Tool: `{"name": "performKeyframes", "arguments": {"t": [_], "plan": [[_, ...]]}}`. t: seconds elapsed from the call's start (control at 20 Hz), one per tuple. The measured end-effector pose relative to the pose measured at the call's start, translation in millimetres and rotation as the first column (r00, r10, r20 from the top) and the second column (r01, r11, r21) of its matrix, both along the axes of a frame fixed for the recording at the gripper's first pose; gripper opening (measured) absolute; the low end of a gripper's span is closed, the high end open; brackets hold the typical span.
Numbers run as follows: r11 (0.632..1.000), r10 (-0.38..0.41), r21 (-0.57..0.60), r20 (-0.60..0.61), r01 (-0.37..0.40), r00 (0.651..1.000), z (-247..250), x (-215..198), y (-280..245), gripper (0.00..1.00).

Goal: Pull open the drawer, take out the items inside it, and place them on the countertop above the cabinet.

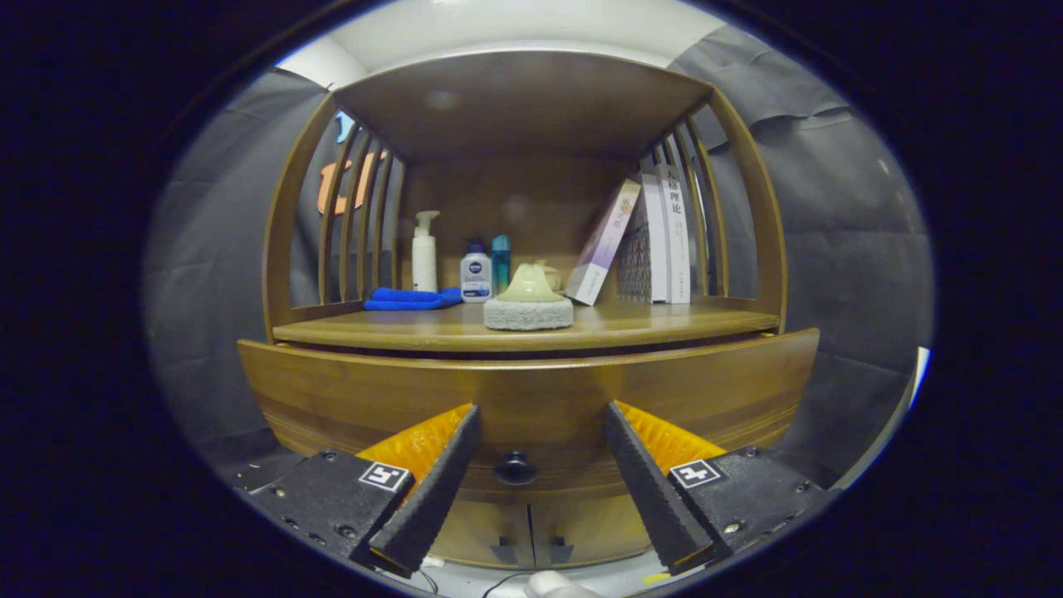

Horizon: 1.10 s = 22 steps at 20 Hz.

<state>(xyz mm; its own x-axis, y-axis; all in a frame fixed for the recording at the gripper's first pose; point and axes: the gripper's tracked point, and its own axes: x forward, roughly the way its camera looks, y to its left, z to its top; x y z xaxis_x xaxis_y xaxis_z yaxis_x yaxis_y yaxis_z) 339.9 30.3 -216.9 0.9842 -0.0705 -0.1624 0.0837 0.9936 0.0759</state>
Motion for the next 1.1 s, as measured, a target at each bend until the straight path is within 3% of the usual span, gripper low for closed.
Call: {"name": "performKeyframes", "arguments": {"t": [0.8,1.1], "plan": [[0.999,0.026,-0.03,-0.066,-0.028,0.997,-6.7,36.6,-2.0,0.99],[0.997,0.035,-0.072,0.02,-0.034,0.999,47.9,-18.2,-15.3,1.0]]}}
